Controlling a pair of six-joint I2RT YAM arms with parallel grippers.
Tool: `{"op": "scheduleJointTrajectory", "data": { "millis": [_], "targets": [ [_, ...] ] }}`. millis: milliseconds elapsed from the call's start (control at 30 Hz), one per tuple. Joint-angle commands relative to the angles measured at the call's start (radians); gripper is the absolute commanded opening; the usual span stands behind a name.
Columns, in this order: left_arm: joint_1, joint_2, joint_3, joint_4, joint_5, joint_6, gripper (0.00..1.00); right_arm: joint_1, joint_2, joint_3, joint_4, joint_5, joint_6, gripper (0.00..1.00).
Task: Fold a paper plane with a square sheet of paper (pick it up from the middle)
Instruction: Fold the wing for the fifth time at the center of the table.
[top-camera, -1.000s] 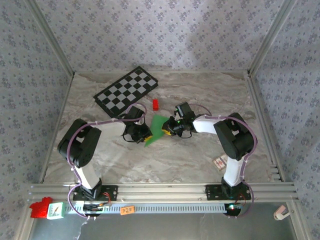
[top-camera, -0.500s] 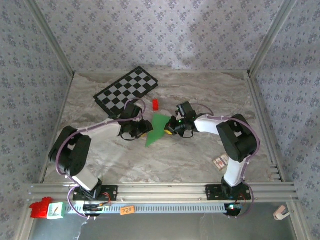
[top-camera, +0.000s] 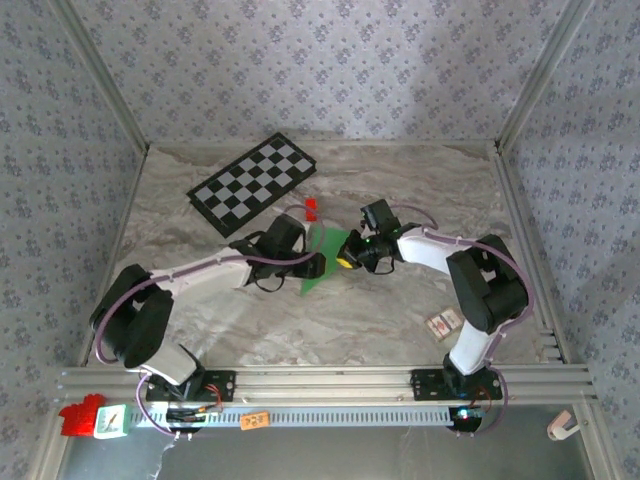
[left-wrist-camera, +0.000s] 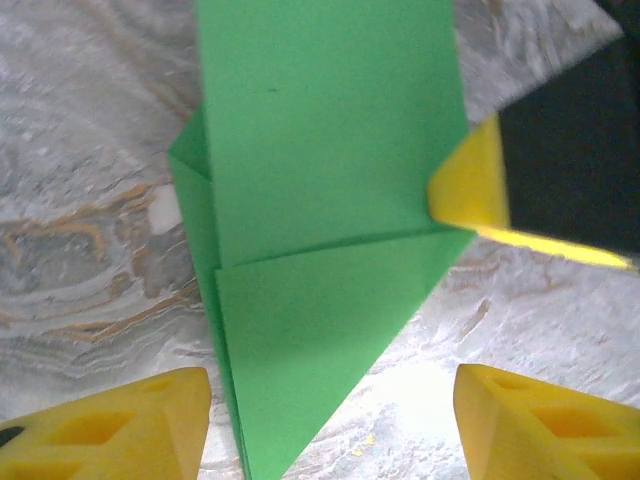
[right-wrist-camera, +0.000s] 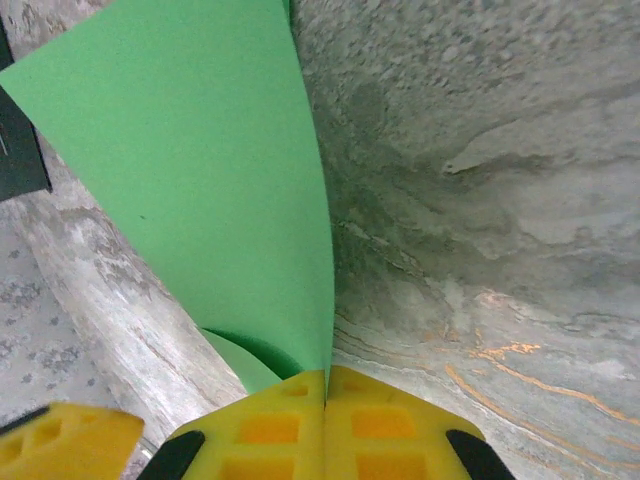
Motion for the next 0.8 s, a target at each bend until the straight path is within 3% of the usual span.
{"op": "scheduleJointTrajectory", "data": {
  "millis": [0,300,767],
  "targets": [
    [-0.06,0.01,0.041,0.028,-0.147,0.178,0.66,-0.014,-0.044,0.02,-0.045,0.002,0.037,0.06],
    [-0.163,0.104,0.055,0.105,-0.26,0.323,0.65,-0.044,-0.072,0.002,-0.054,-0.032,0.1,0.06],
    [-0.168,0.122,-0.091,0.359,-0.212,0.405,0.61,-0.07,-0.085,-0.011,-0.058,-0.066,0.154,0.07]
  ]
}}
